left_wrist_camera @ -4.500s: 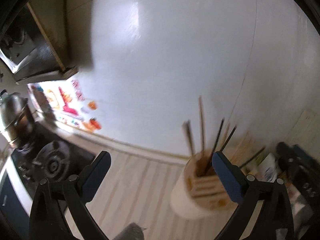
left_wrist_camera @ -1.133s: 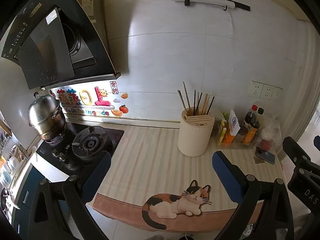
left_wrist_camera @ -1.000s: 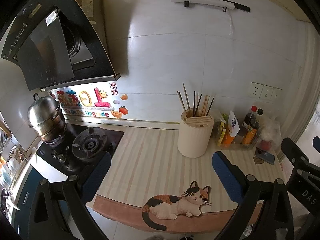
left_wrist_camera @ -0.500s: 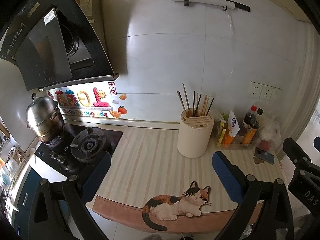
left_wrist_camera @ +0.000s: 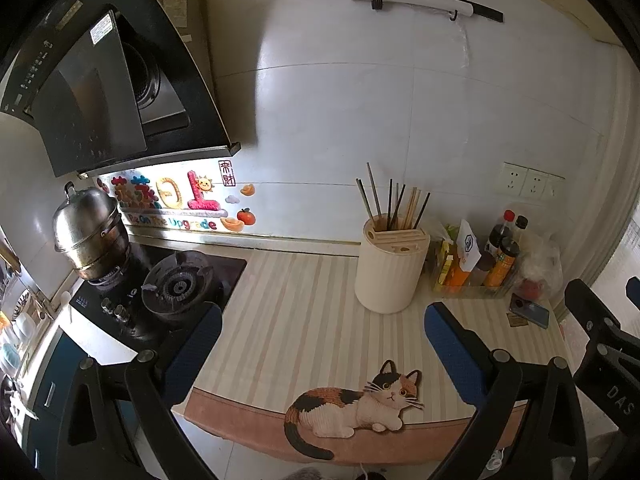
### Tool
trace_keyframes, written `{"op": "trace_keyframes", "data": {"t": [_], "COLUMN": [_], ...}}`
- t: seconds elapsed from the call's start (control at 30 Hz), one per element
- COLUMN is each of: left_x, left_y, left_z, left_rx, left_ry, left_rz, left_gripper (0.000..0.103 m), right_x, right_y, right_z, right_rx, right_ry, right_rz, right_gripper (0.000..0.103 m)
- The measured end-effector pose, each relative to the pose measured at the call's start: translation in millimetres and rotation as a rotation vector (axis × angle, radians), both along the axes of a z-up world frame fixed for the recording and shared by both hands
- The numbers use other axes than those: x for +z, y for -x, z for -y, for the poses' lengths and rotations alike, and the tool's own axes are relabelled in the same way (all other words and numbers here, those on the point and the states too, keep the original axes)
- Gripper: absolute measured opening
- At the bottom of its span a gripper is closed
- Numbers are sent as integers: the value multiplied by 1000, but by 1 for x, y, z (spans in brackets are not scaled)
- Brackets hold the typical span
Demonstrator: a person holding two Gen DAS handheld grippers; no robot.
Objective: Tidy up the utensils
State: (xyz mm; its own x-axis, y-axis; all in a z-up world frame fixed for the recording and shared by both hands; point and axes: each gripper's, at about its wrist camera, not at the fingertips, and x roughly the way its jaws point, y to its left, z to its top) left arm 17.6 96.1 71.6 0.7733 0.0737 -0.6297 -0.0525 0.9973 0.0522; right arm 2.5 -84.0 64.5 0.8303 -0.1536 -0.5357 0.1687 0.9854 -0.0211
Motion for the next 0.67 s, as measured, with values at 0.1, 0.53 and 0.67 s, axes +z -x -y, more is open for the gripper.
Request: {"op": "trace_keyframes", "data": {"t": [0.1, 0.53, 0.67], "left_x": [0, -1, 0], "left_y": [0, 2, 5], "left_z": [0, -2, -2], "left_rx": [1, 1, -14], "left_ry": [1, 6, 11], "left_rz": [-2, -2, -1], "left_gripper": [103, 103, 103], "right_x": [-1, -1, -2], "right_y": [0, 1, 3], "right_z": [0, 0, -1], "right_rx": [0, 1, -5], "right_ry": [0, -3, -4], "right_rz": [0, 0, 4], "right_gripper": [103, 103, 103]}}
